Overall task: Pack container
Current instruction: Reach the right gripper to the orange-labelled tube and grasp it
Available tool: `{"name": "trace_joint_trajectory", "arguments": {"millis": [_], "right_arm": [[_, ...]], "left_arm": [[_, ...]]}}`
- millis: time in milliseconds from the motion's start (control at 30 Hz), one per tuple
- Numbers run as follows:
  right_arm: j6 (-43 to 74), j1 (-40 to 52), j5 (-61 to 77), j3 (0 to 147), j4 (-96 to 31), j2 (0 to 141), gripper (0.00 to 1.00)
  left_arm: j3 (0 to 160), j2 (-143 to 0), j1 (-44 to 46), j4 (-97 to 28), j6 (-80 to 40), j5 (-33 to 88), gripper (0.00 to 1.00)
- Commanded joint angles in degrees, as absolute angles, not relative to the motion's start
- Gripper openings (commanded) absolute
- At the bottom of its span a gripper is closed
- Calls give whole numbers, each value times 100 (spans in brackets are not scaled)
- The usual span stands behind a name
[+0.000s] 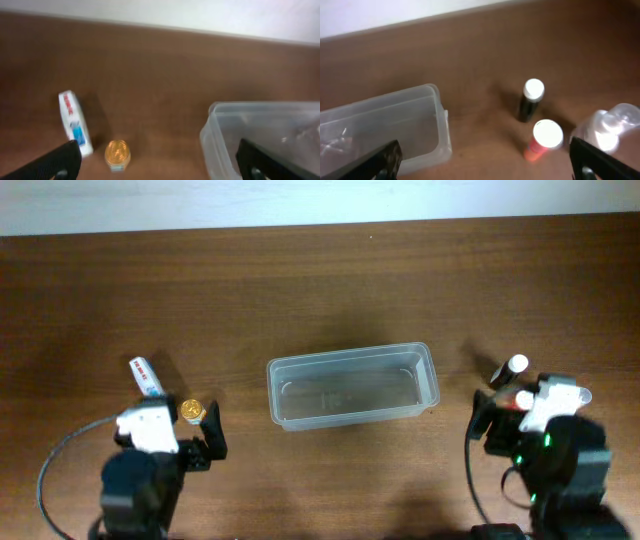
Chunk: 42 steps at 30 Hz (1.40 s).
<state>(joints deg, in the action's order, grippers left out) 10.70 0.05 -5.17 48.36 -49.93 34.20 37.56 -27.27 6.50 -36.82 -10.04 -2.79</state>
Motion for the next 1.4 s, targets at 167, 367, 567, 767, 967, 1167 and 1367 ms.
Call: {"name": "trace_joint_trajectory", "arguments": {"millis": [167, 367, 567, 767, 967, 1167, 1367], "right_arm": [[1402, -523, -314, 6989, -6766, 5835, 98], [1372, -1673, 333, 7345, -7142, 6884, 98], [941, -2257, 690, 7328, -7288, 7815, 98], [899, -2294, 690, 7325, -7244, 8628, 98], [880, -2294, 692, 7177, -7054, 9196, 98], [878, -2290, 690, 7168, -6958, 9317, 76], [814, -2290, 694, 7168, -6965, 9317, 51]], "left_arm": [[5511, -4965, 622, -5409, -742, -69, 99], [6324, -5933, 622, -6001, -720, -34, 99], [6370, -6265, 622, -5972, -722, -12, 99], [6370, -6300, 622, -5968, -722, -12, 99], [6370, -6300, 622, -5968, -722, -14, 99], [6370, -6298, 622, -5970, -722, -12, 99], [6370, -6298, 622, -5970, -722, -12, 99]]}}
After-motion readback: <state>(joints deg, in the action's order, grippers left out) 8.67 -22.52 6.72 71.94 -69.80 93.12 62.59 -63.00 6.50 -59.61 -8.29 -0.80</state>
